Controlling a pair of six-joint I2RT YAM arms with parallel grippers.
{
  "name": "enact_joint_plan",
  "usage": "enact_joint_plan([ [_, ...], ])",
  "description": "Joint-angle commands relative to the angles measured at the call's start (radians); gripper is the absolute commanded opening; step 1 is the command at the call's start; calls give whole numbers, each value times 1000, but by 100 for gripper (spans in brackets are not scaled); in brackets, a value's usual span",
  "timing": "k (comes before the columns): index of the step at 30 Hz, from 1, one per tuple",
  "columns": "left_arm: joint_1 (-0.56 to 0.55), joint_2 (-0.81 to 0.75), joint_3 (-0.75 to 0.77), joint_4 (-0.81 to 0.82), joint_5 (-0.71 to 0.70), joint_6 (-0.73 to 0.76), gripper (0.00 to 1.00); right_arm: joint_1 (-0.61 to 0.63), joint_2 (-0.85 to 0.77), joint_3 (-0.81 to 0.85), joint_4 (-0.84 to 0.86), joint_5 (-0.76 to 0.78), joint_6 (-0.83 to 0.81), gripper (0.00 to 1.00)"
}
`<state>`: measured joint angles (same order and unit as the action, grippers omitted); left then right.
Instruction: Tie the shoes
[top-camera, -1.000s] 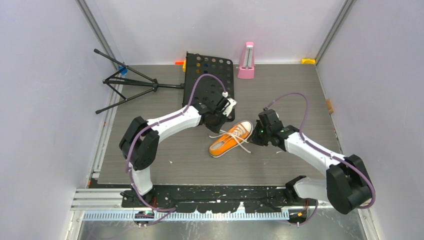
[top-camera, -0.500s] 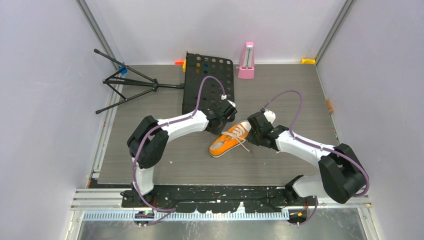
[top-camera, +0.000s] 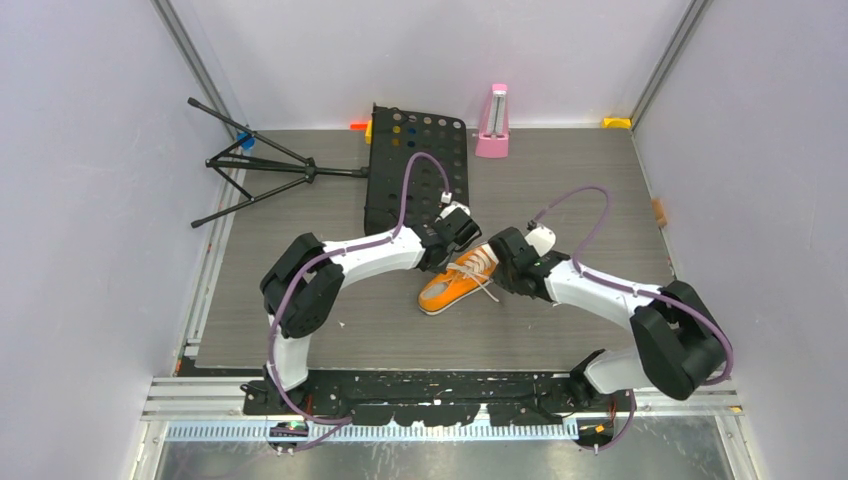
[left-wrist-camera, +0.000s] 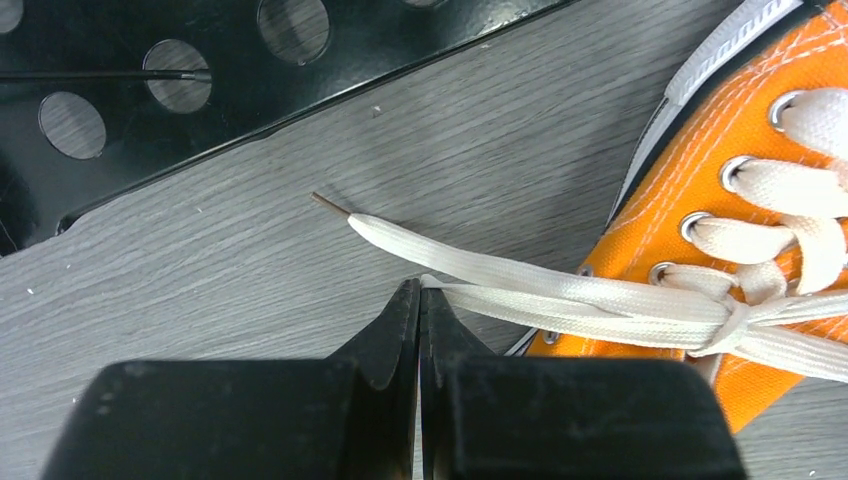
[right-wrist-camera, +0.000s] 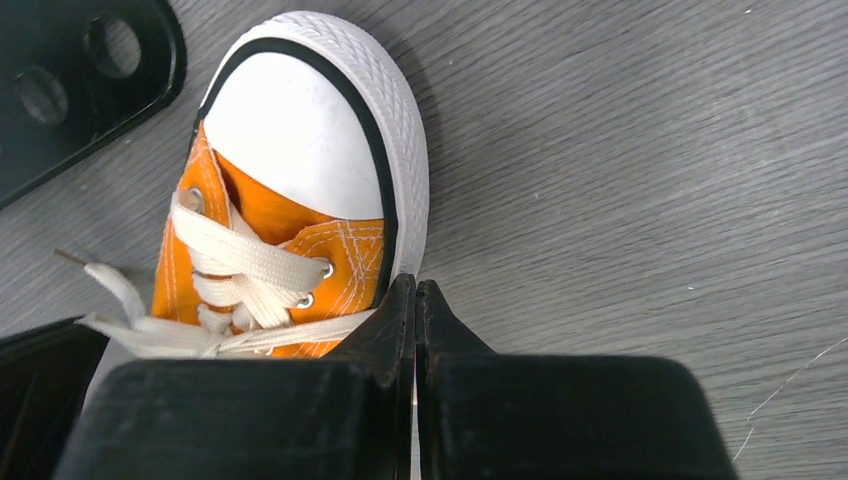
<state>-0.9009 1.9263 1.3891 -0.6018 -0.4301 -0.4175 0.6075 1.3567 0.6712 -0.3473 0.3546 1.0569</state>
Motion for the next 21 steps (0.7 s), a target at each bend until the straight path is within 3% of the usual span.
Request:
enact_joint_plan([
  [1, 43, 24, -43, -172, -246, -14, 0, -16, 104, 0, -295, 260, 21, 0],
  [7, 34, 29, -56, -174, -262, -27, 0, -2, 142, 34, -331, 287, 48, 0],
  [11, 35, -24, -72, -129, -216, -1, 0, -2, 83, 27, -206, 191, -75, 1],
  [14, 41, -102, -65, -106, -172, 27, 1, -3, 16, 78, -135, 78, -206, 27],
  [17, 66, -210, -64, -107, -131, 45, 14, -9, -50, 154, -162, 32, -277, 49],
  [18, 78, -248, -75, -101, -110, 49, 20, -13, -75, 163, -164, 17, -298, 54],
  [21, 115, -403, -156, -51, -60, 56, 53, -43, -164, 158, -160, -18, -334, 69],
])
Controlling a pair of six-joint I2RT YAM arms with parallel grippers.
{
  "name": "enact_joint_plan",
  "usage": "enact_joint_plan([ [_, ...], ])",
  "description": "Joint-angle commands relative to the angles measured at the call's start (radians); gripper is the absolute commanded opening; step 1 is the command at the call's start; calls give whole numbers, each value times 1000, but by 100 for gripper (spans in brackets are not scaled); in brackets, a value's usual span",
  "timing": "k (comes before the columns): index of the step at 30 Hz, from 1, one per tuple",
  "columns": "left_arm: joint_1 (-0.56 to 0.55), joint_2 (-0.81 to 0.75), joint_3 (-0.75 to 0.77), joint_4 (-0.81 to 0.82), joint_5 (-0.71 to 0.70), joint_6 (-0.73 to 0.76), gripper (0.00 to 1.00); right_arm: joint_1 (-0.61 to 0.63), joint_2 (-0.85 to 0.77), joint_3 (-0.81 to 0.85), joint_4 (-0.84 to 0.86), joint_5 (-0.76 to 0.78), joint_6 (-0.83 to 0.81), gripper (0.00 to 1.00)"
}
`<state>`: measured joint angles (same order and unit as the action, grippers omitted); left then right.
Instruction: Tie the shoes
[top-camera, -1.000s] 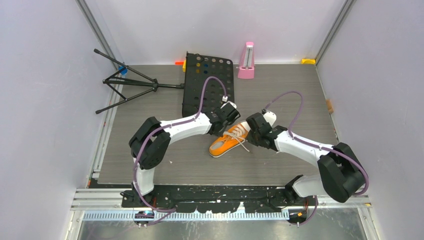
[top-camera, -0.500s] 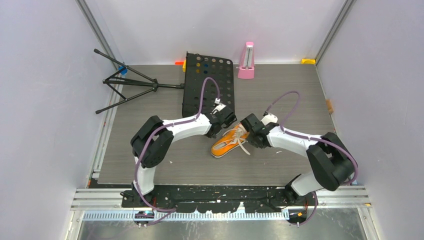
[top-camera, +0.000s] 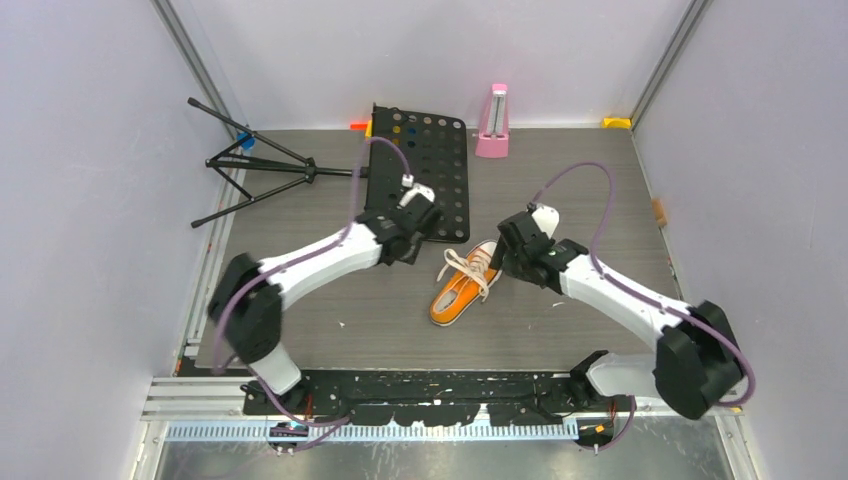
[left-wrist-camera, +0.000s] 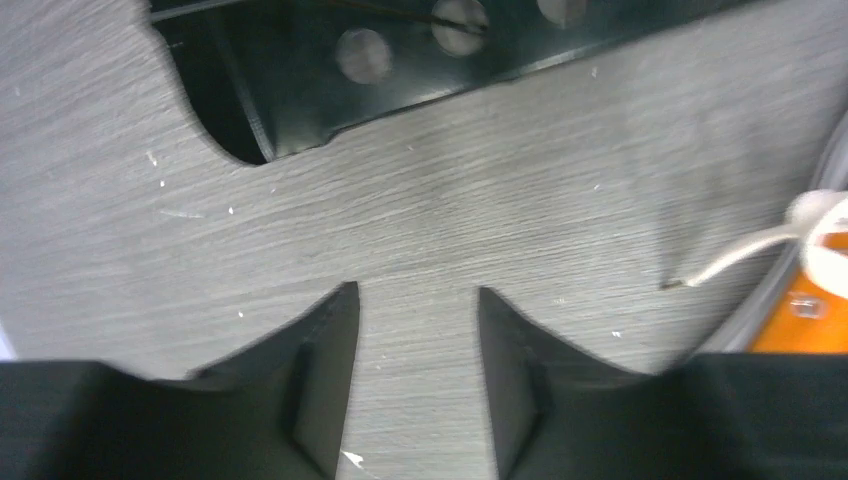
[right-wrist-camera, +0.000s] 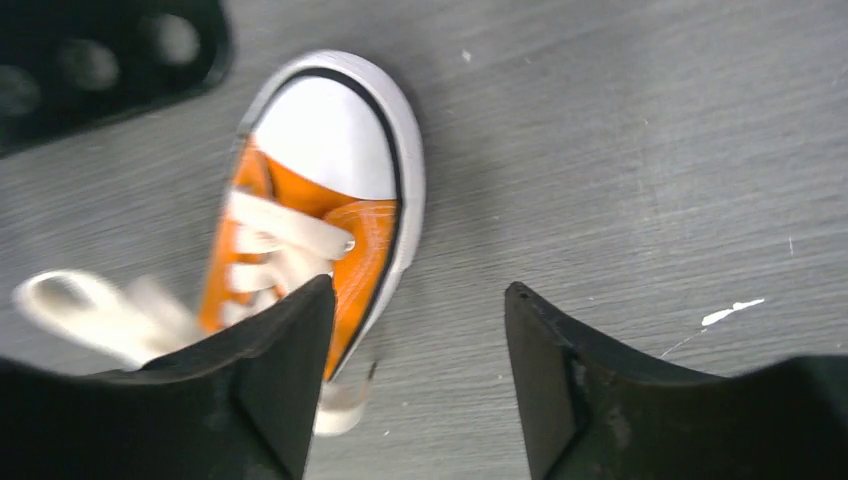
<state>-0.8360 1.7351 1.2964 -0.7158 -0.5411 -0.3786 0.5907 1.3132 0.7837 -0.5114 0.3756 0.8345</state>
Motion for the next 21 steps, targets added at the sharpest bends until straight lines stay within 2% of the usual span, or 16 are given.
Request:
enact_joint_plan([
  [1, 58, -274, -118, 88, 48, 18, 67, -39, -153, 36, 12, -41, -128, 72],
  [2, 69, -329, -164, 112, 48, 23, 86, -50, -185, 27, 20, -40, -148, 76],
  [3, 84, -389, -210, 145, 51, 28, 98, -63, -216, 20, 31, -32, -170, 80],
  [4, 106, -442, -251, 168, 60, 25, 99, -80, -245, 16, 39, -10, -190, 83],
  [8, 259, -606, -432, 287, 95, 5, 100, -151, -339, -2, 95, 219, -250, 96],
  [12, 407, -777, -638, 485, 21, 35, 100, -232, -439, -129, 346, 267, -437, 97],
  [14, 470, -843, -732, 592, -3, 64, 100, -292, -458, -195, 448, 255, -426, 99],
  [18, 532, -848, -928, 957, -10, 173, 100, -381, -377, -298, 686, 207, -435, 99],
  [21, 547, -783, -957, 1057, -55, 250, 100, -394, -276, -289, 755, 247, -518, 99],
])
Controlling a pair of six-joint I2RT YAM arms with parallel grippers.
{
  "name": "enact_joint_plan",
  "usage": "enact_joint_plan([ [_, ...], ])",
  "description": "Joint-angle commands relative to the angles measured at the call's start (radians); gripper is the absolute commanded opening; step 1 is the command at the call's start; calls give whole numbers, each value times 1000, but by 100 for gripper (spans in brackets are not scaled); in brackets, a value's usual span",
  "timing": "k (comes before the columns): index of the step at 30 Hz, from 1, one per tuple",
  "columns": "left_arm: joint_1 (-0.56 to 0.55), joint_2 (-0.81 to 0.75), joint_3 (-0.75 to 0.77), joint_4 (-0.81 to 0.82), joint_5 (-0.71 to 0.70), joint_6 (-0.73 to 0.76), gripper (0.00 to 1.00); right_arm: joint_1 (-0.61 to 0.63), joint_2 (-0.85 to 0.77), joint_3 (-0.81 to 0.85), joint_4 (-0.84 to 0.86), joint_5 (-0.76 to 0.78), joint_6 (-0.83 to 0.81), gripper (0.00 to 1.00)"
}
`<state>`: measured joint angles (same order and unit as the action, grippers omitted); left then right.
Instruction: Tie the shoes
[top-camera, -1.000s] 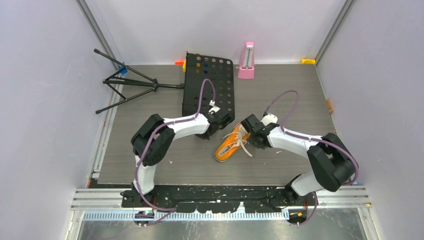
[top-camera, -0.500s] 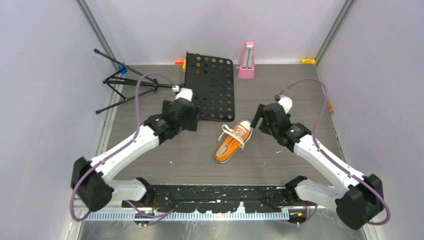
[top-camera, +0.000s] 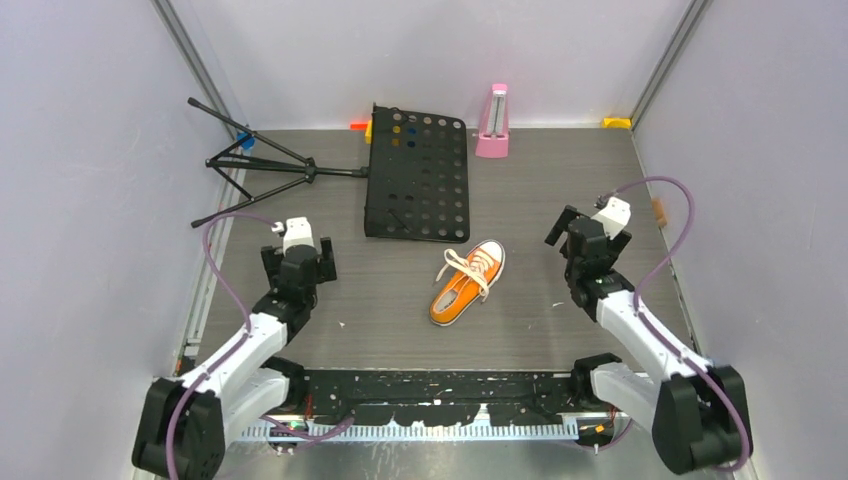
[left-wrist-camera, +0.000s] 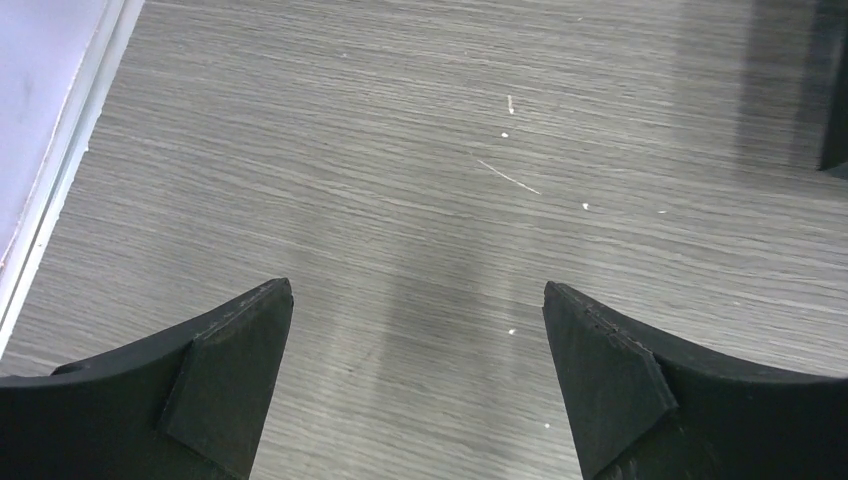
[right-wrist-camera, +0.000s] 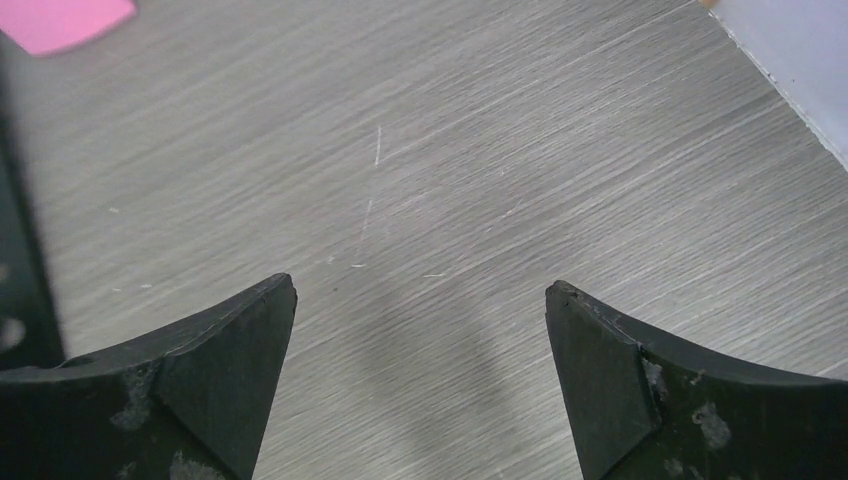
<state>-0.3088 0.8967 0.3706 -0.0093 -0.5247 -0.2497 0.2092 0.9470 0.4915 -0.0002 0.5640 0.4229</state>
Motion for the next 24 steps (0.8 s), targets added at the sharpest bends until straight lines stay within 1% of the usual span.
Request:
enact_joint_plan([
  [1, 32, 85, -34, 376, -76, 121, 100, -21, 119, 15, 238, 63, -123, 100],
  [2, 52, 120, -41, 407, -56, 120, 100, -33, 144, 17, 243, 37, -142, 100],
  [4, 97, 212, -75, 528, -2, 122, 100, -65, 176, -1, 287, -25, -175, 100],
  [5, 117, 259, -93, 622, 24, 129, 100, -80, 181, -24, 339, -92, -201, 99],
  [6, 128, 290, -86, 663, 42, 141, 99, -95, 185, -72, 412, -129, -224, 99],
  [7, 131, 297, -69, 632, 87, 165, 99, -109, 190, -93, 476, -146, -231, 99],
  [8, 135, 314, -63, 647, 100, 188, 98, -126, 198, -118, 522, -162, -229, 99],
  [10, 141, 381, -65, 748, 106, 215, 97, -163, 227, -149, 586, -205, -238, 99],
  [11, 141, 404, -49, 759, 117, 224, 95, -177, 250, -160, 625, -218, -241, 99],
  [13, 144, 442, -5, 709, 127, 233, 93, -195, 327, -195, 752, -210, -237, 99],
  [15, 146, 486, 30, 713, 142, 245, 90, -195, 388, -224, 900, -183, -236, 99],
  [16, 147, 507, 43, 720, 152, 274, 89, -195, 413, -229, 939, -183, -240, 99],
  [17, 162, 529, 53, 729, 165, 264, 89, -195, 439, -224, 962, -181, -240, 99],
  [18, 191, 562, 50, 767, 225, 234, 89, -195, 464, -217, 977, -183, -239, 99],
  [19, 213, 608, 37, 831, 278, 226, 88, -195, 485, -207, 977, -187, -238, 99],
  [20, 219, 627, 23, 888, 298, 230, 87, -209, 512, -198, 978, -192, -237, 99],
  [22, 226, 607, 21, 837, 329, 221, 87, -223, 574, -191, 1025, -196, -237, 99],
  [23, 226, 624, 13, 880, 341, 229, 87, -224, 612, -188, 1060, -201, -241, 99],
  [24, 226, 637, 0, 914, 348, 232, 88, -225, 607, -171, 998, -218, -245, 99],
])
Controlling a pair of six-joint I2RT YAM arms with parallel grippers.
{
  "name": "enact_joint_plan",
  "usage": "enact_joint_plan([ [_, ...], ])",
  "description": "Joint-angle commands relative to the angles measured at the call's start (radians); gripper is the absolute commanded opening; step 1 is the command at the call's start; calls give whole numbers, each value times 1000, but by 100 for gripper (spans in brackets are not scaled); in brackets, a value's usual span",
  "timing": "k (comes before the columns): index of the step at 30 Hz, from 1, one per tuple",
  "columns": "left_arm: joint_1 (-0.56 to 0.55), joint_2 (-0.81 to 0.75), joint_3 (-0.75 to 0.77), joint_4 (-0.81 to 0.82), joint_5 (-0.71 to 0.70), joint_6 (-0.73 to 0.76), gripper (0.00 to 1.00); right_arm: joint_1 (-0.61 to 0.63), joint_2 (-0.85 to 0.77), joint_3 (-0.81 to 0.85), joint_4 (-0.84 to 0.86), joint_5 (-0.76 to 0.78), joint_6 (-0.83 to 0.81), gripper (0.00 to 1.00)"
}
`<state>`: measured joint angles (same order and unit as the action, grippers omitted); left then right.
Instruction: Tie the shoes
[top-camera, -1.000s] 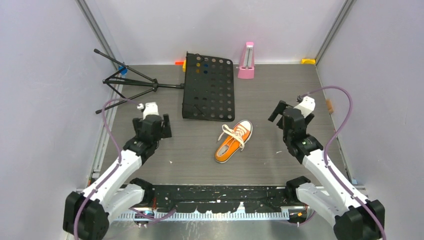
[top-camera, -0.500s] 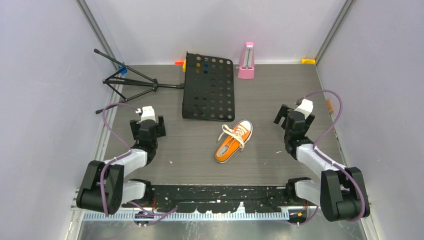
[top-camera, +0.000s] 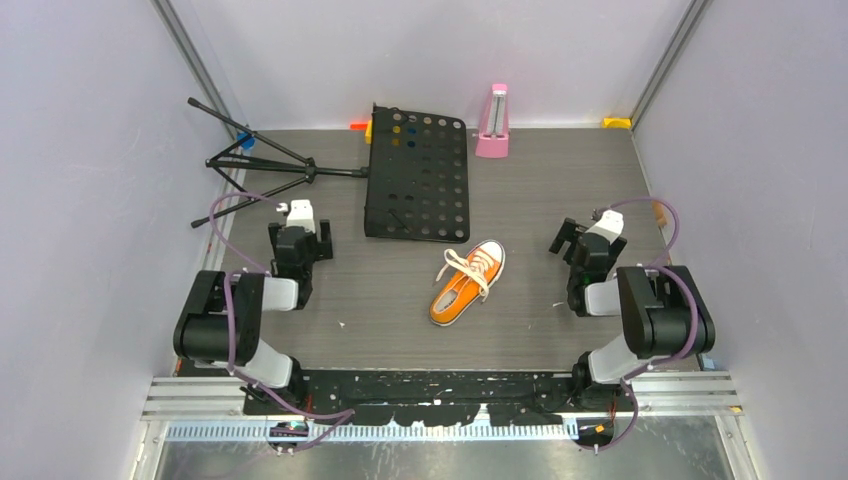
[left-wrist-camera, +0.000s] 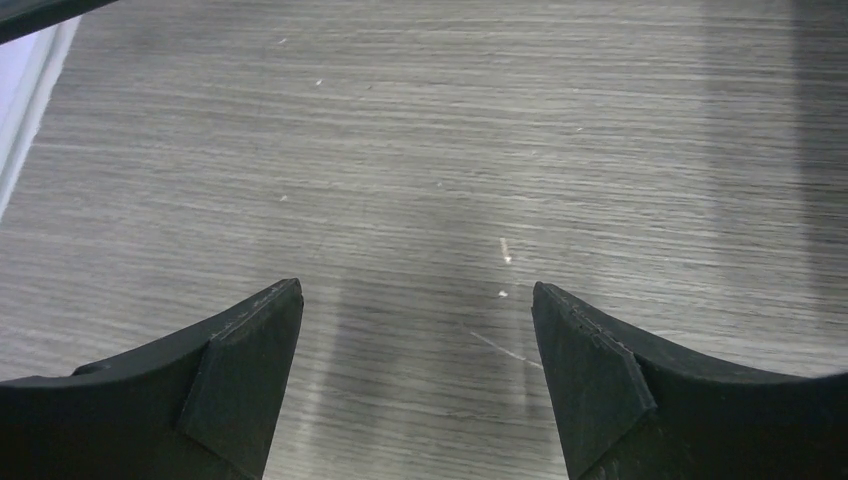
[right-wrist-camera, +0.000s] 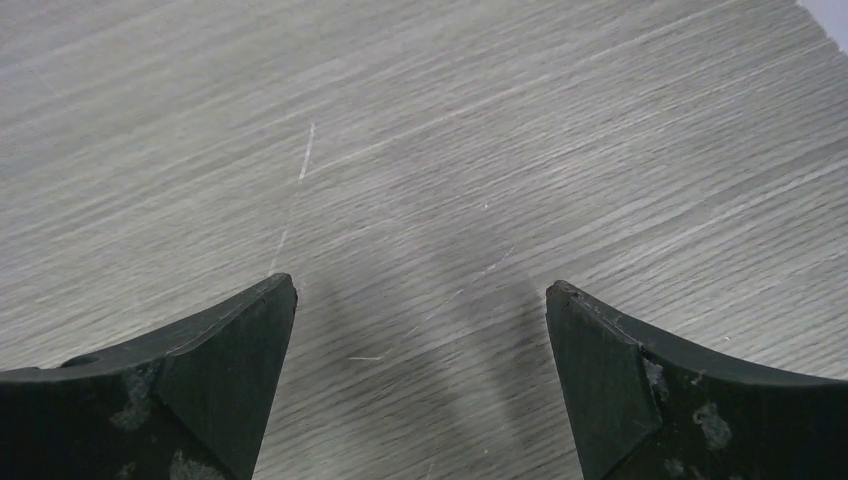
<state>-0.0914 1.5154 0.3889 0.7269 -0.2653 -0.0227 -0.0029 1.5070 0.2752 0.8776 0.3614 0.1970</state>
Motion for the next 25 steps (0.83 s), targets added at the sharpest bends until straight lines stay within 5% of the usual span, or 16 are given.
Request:
enact_joint_plan([
  [1, 9, 30, -31, 224, 87, 6, 89, -12, 33, 73, 53, -32, -19, 99],
  [5, 8, 23, -32, 208, 96, 7, 100, -12, 44, 74, 75, -31, -24, 89],
  [8, 8, 29, -32, 222, 99, 12, 100, -12, 40, 72, 73, -20, -23, 95],
  [25, 8, 28, -28, 210, 99, 12, 100, -12, 47, 68, 92, -22, -24, 96],
])
